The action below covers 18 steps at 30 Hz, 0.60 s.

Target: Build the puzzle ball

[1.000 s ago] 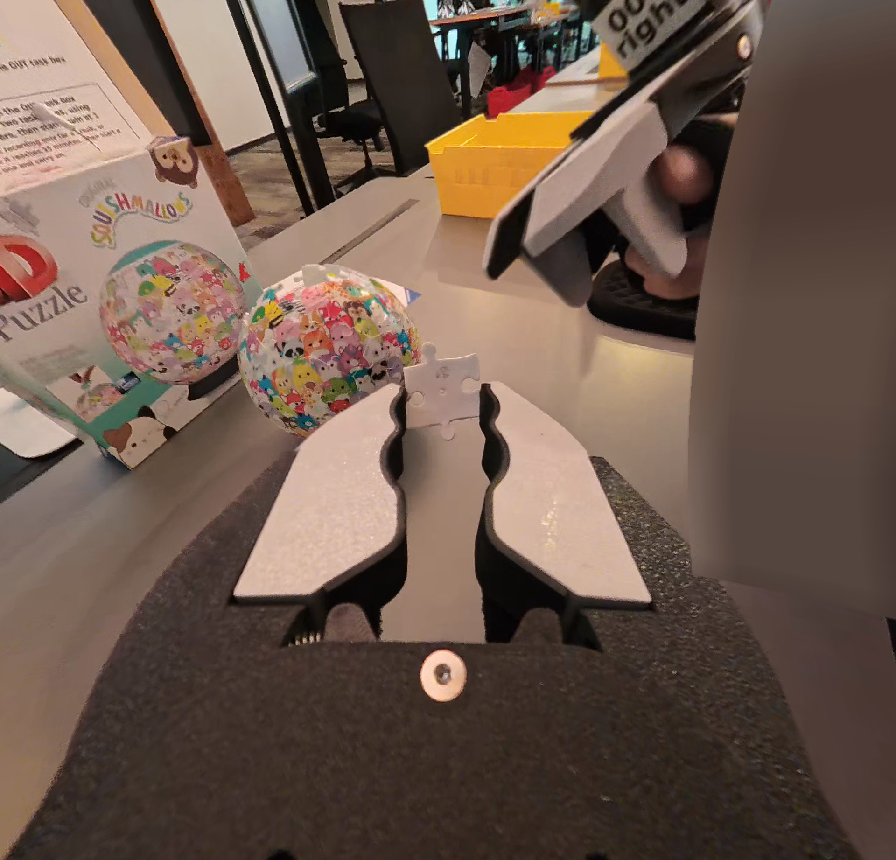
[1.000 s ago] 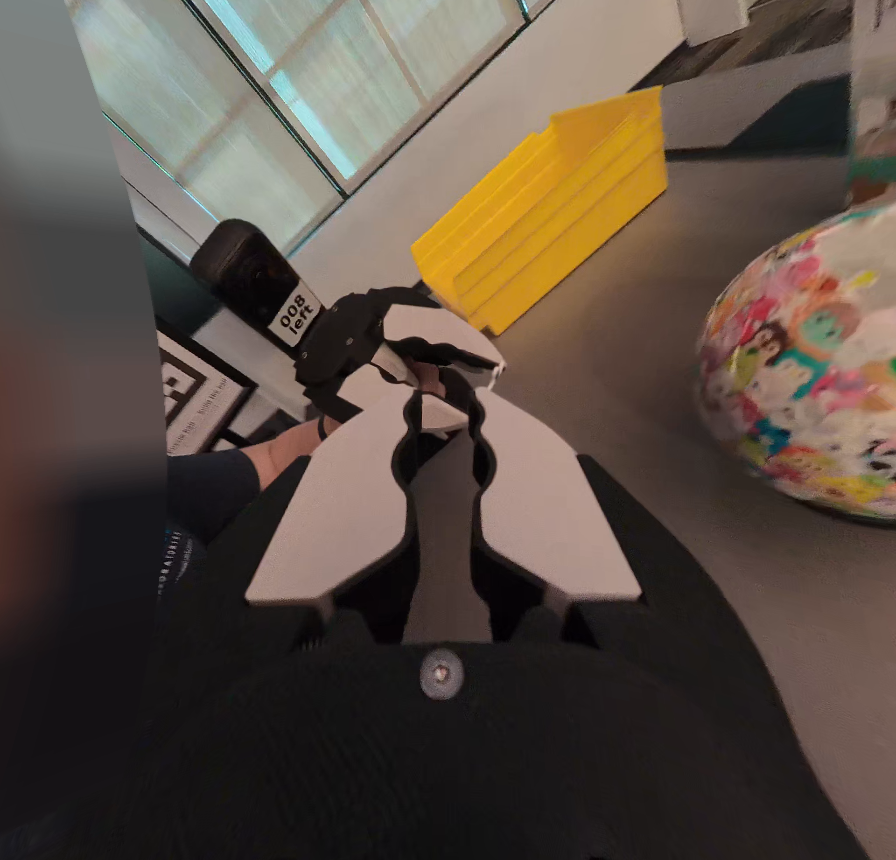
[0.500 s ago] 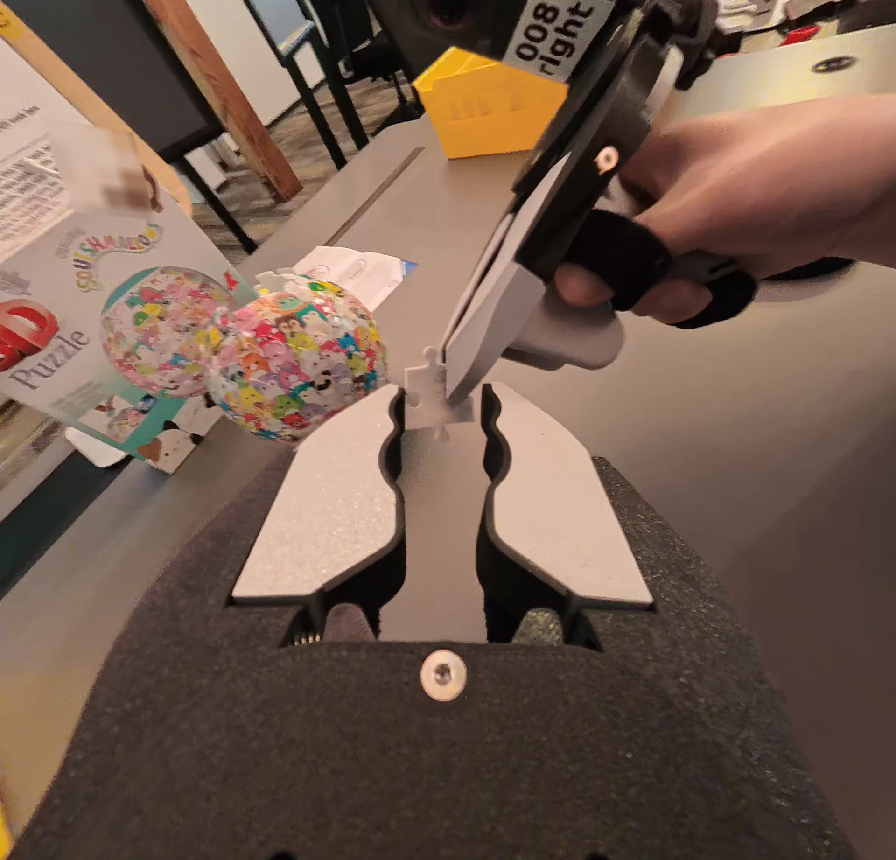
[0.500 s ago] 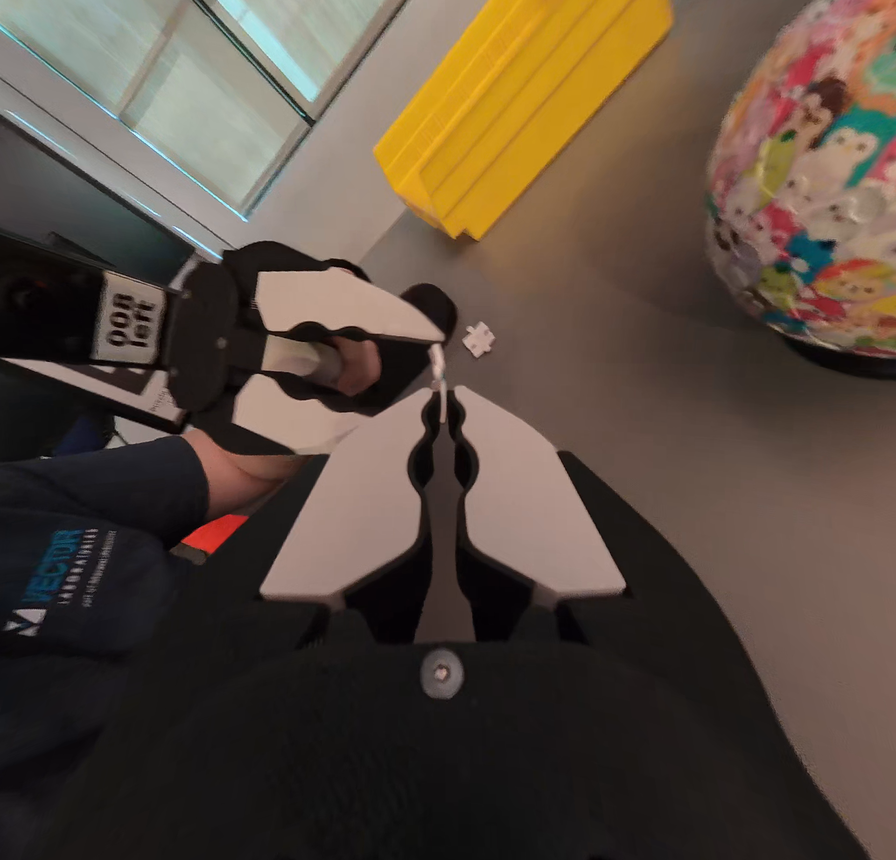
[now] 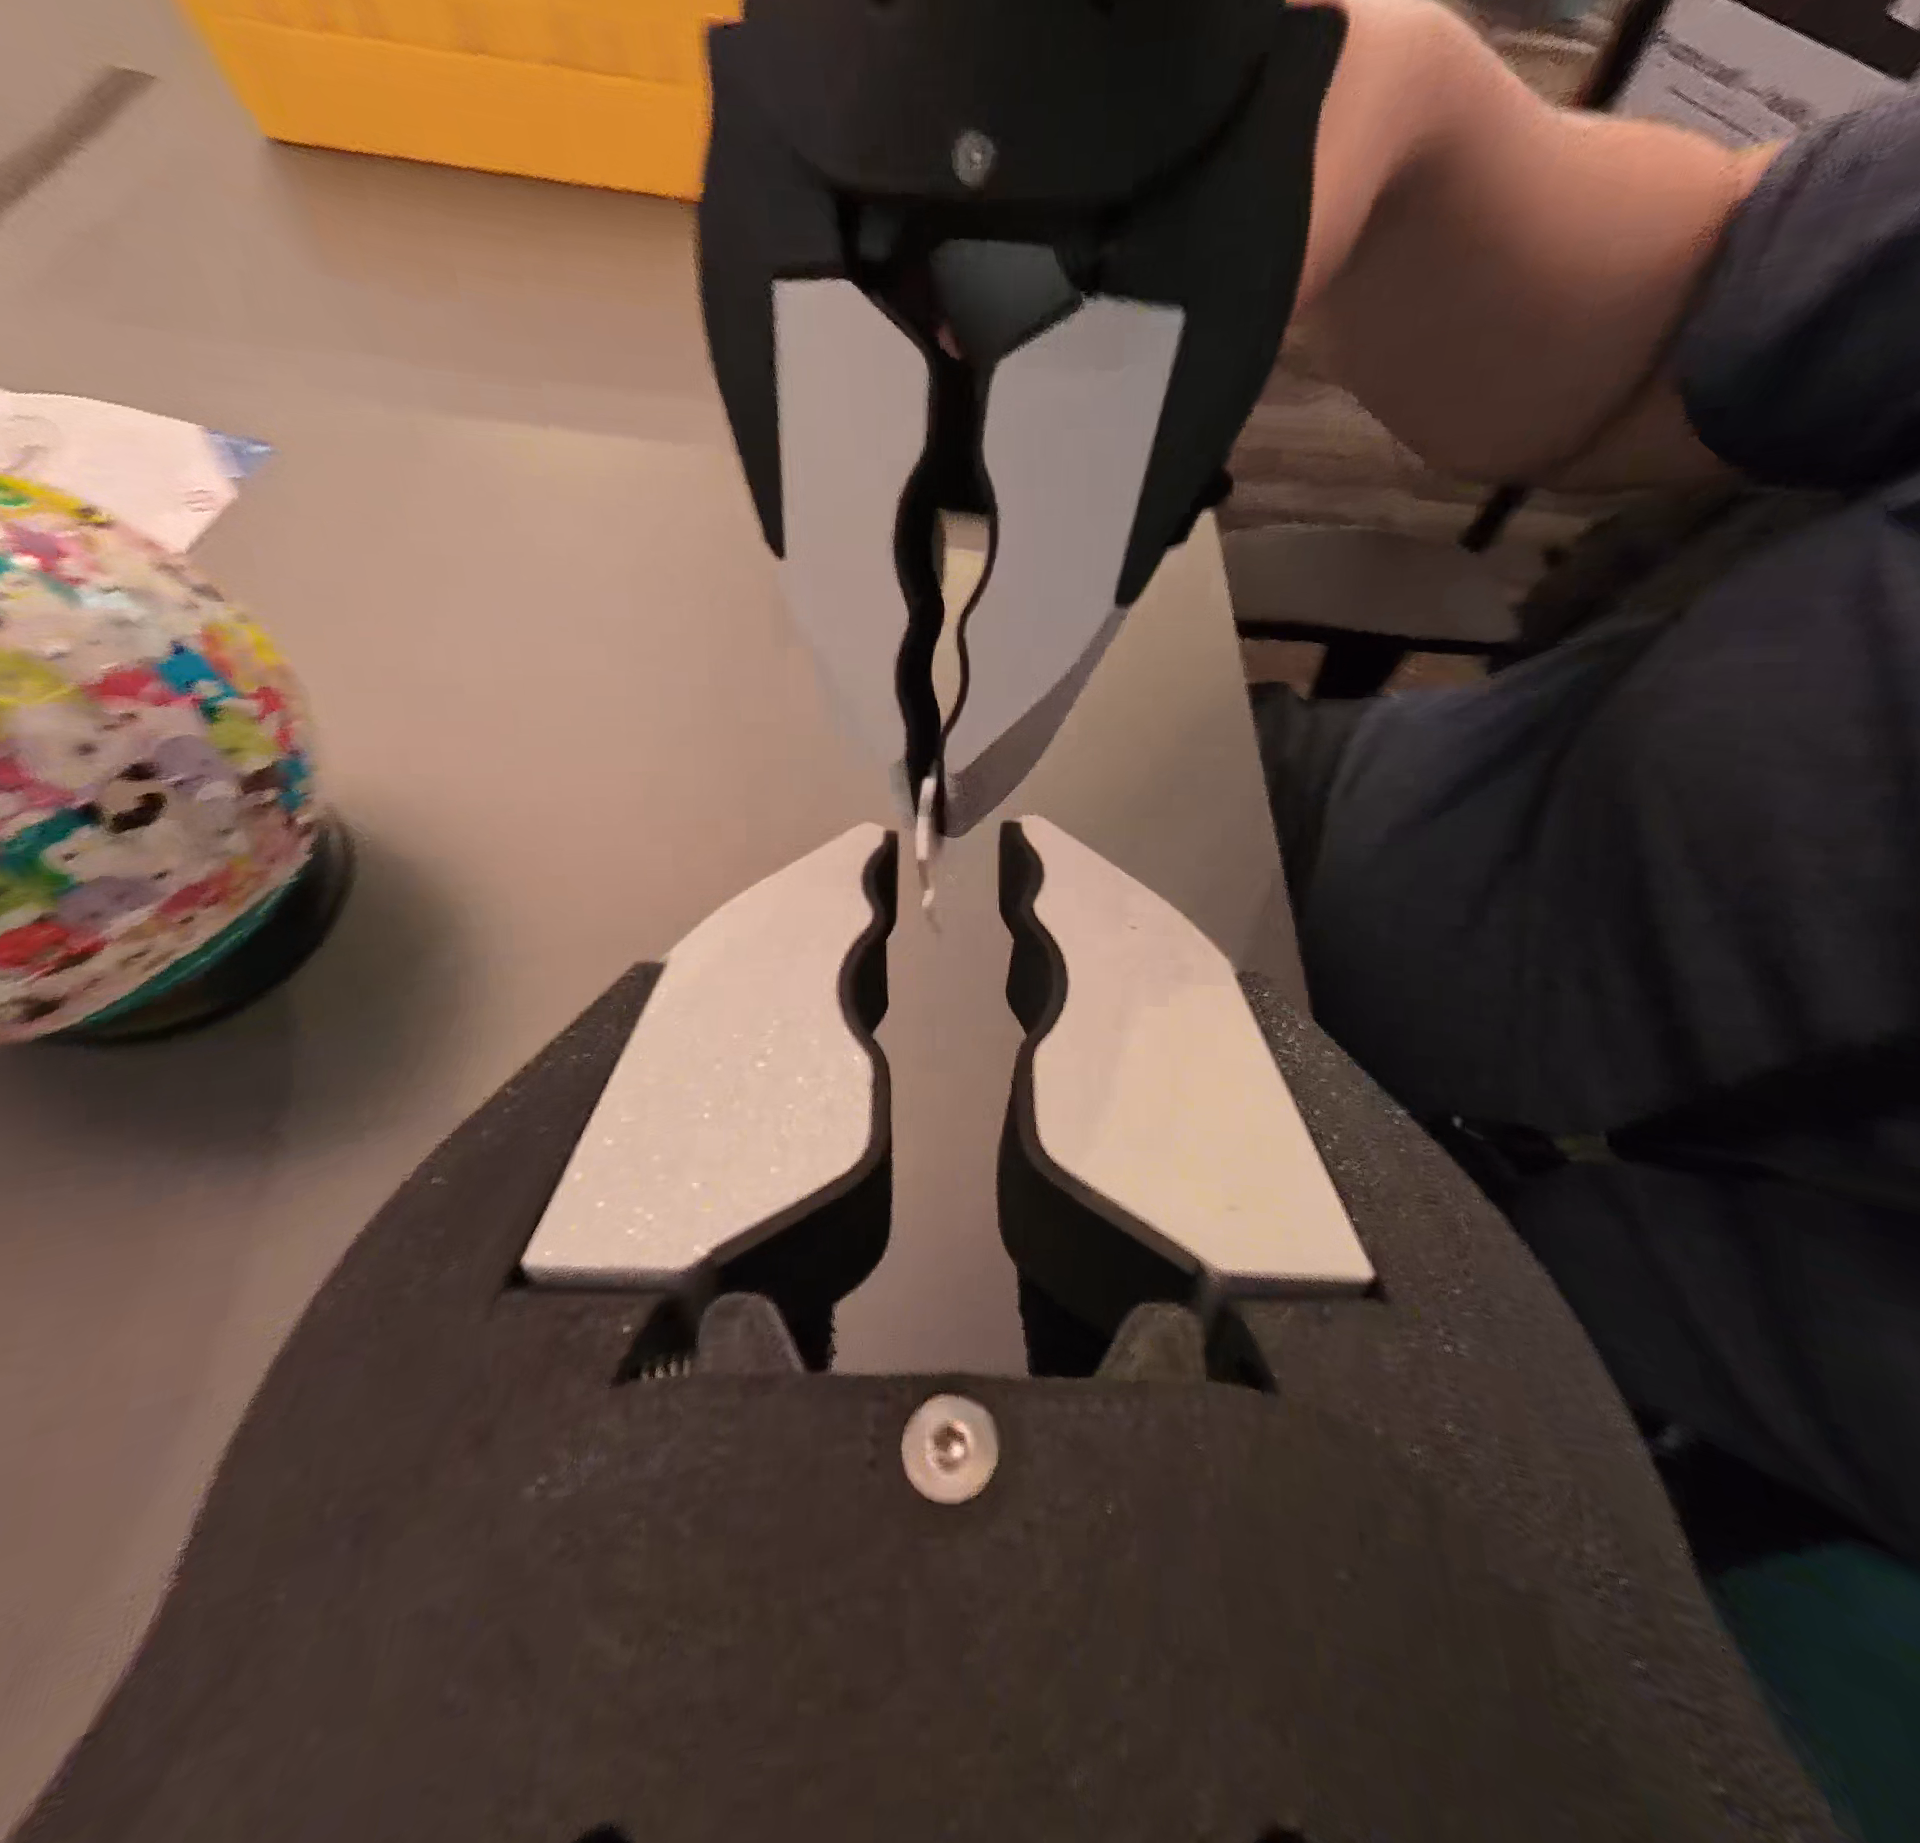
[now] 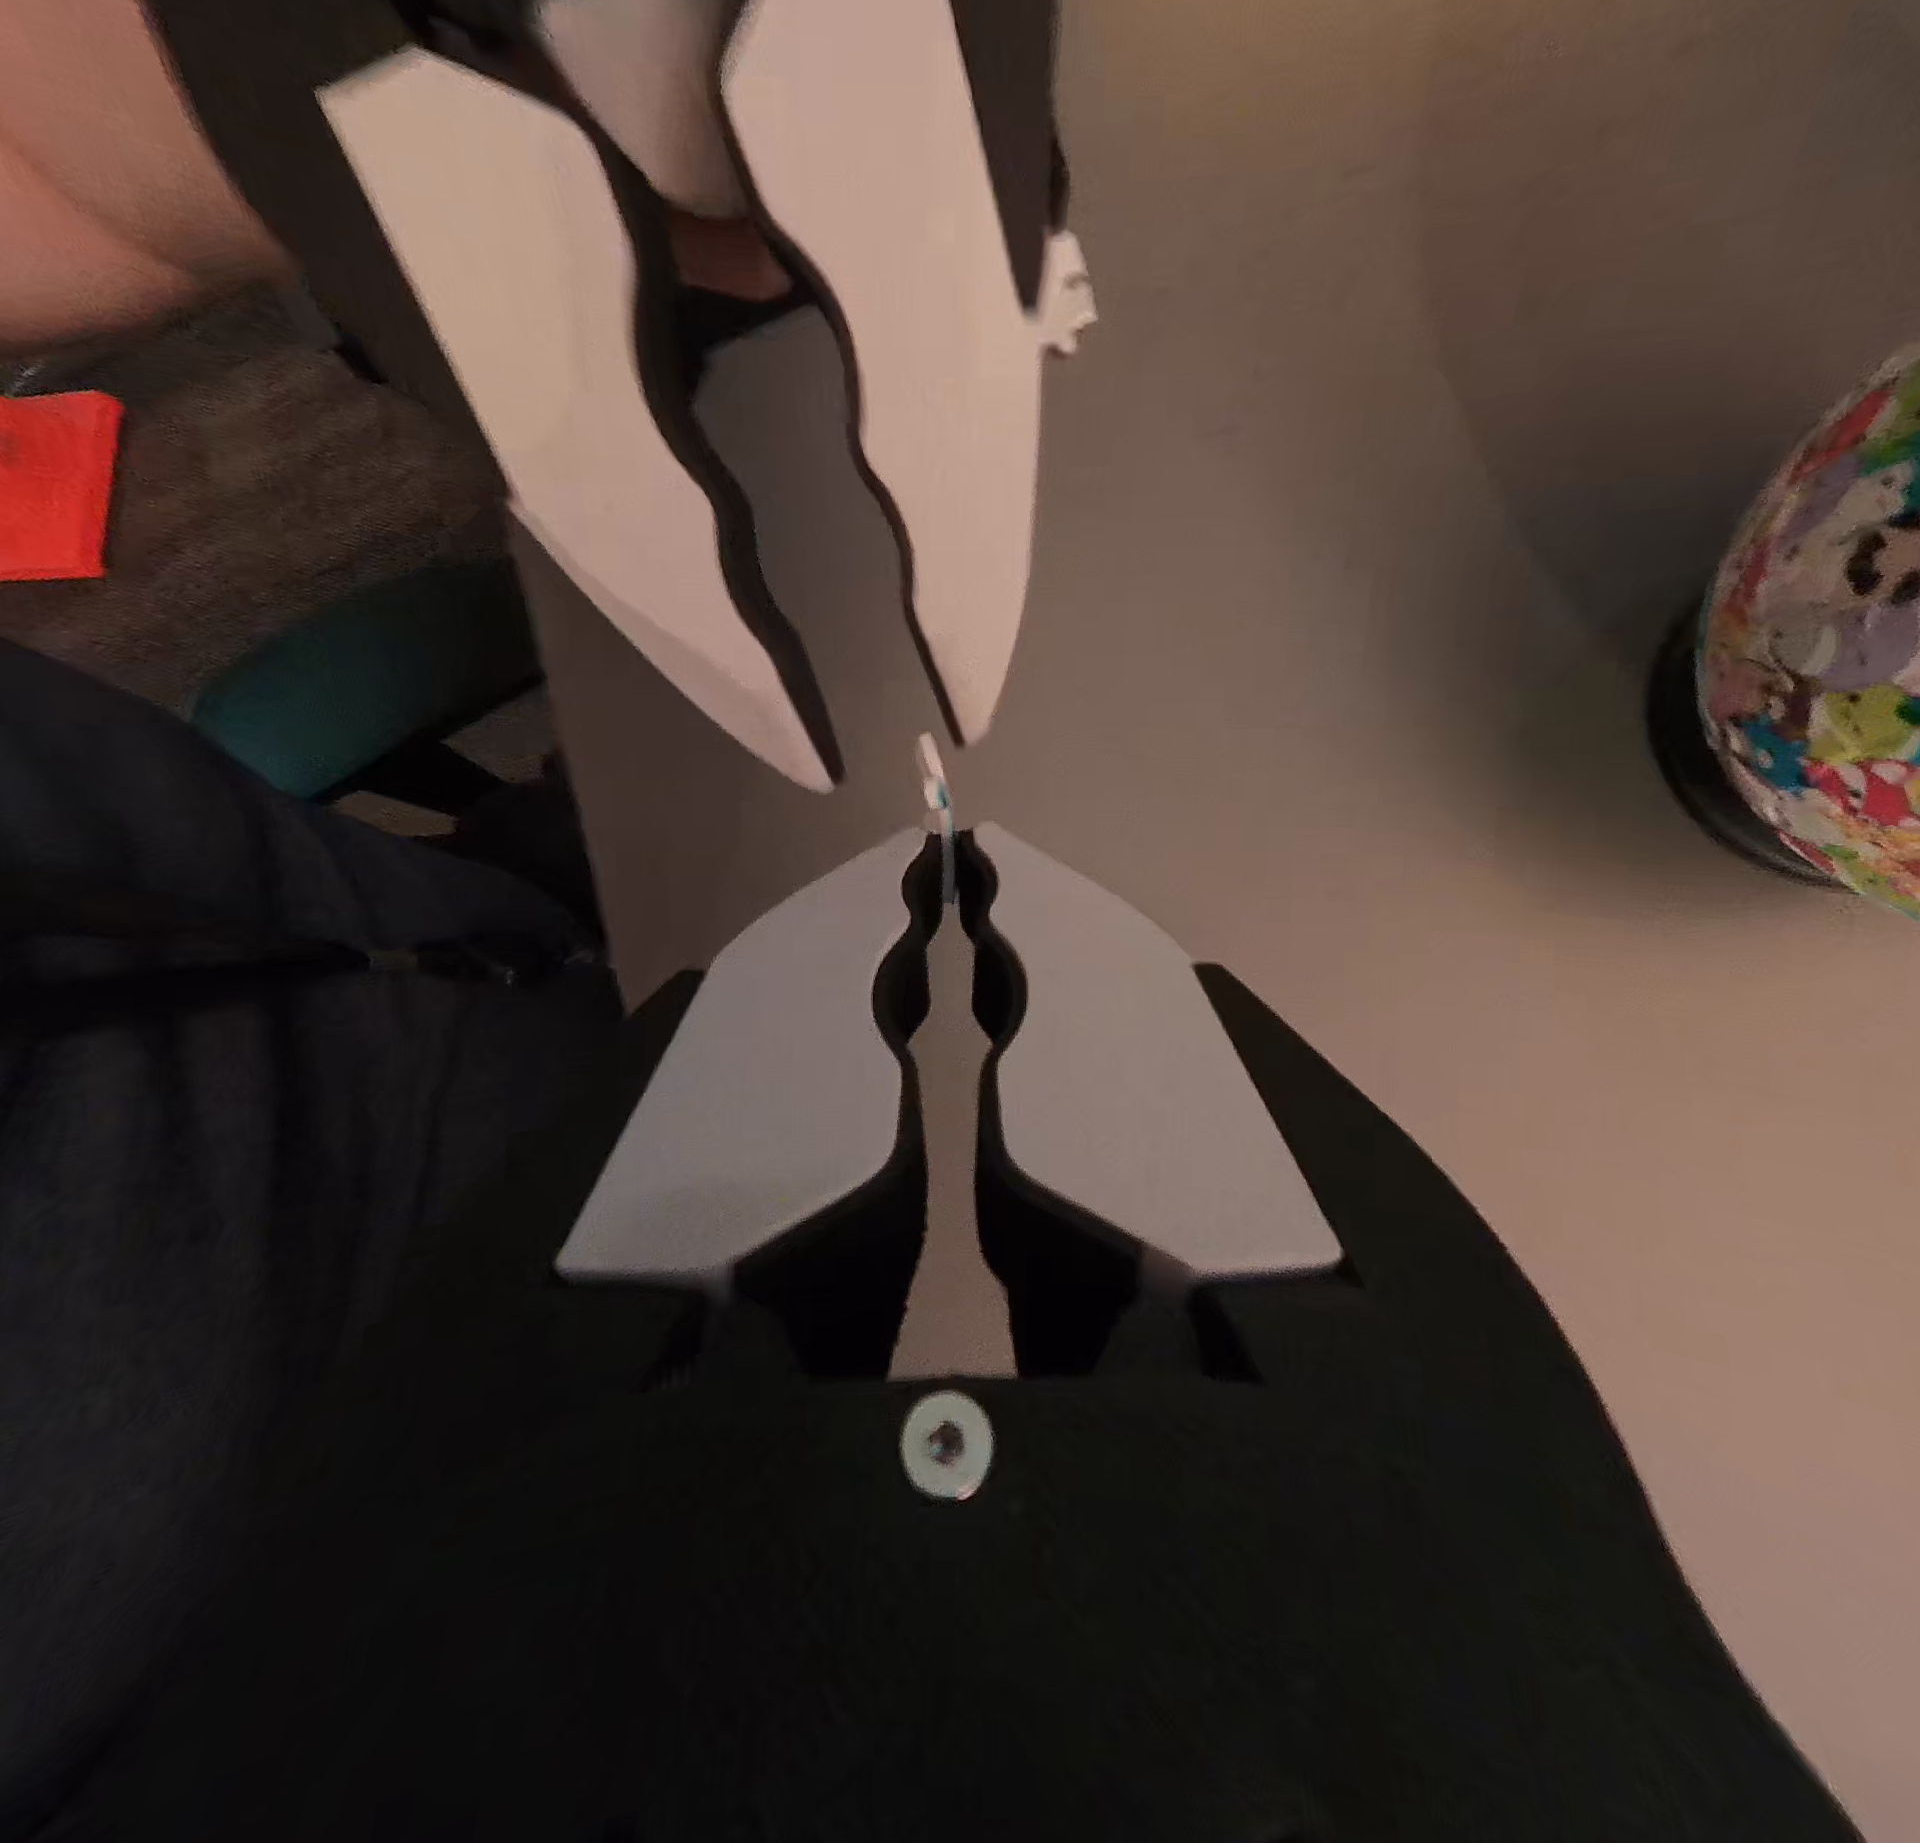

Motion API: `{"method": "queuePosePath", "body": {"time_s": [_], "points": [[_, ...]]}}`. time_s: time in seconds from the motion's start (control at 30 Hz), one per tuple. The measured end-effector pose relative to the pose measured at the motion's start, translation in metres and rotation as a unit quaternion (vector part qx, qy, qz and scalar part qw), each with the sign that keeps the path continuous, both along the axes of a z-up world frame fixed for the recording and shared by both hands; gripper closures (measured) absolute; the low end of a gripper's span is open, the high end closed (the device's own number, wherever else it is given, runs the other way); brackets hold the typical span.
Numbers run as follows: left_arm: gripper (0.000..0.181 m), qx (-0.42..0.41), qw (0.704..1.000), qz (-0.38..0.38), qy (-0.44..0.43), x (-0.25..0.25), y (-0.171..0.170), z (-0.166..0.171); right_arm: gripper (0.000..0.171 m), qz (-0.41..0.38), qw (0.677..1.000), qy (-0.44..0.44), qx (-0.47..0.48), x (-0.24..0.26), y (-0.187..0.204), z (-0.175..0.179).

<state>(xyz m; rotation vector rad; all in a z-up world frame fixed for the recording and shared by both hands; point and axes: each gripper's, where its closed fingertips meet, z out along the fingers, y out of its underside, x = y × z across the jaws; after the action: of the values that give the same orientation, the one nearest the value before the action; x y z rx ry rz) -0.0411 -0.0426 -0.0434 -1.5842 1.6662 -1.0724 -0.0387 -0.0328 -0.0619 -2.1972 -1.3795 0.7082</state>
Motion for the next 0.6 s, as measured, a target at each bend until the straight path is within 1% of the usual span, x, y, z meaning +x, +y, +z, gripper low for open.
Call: {"method": "queuePosePath", "body": {"time_s": [0.03,0.13,0.23,0.33,0.47,0.57,0.6], "points": [[0.164,0.001,1.0,-0.012,0.005,0.0,-0.002,-0.002,0.168,0.009,1.0,0.012,-0.008,-0.004,-0.004,0.005],[0.177,0.007,0.999,-0.029,0.011,0.002,-0.004,-0.007,0.168,0.006,1.0,0.008,-0.015,-0.005,-0.006,0.01],[0.178,0.012,0.999,-0.03,0.007,-0.001,-0.004,-0.01,0.168,0.008,1.0,-0.017,-0.007,-0.007,-0.008,0.006],[0.179,0.007,1.0,-0.019,-0.017,-0.006,-0.001,-0.007,0.167,0.005,1.0,-0.009,-0.004,-0.012,-0.006,0.008],[0.179,-0.012,0.998,0.016,-0.066,-0.011,0.013,0.008,0.165,-0.015,0.998,0.059,0.01,-0.018,0.006,0.025],[0.179,-0.016,0.994,0.055,-0.098,-0.015,0.027,0.018,0.151,-0.033,0.993,0.108,0.041,-0.014,0.016,0.036],[0.179,-0.023,0.991,0.069,-0.111,-0.016,0.032,0.021,0.149,-0.04,0.99,0.124,0.059,-0.011,0.019,0.039]]}}
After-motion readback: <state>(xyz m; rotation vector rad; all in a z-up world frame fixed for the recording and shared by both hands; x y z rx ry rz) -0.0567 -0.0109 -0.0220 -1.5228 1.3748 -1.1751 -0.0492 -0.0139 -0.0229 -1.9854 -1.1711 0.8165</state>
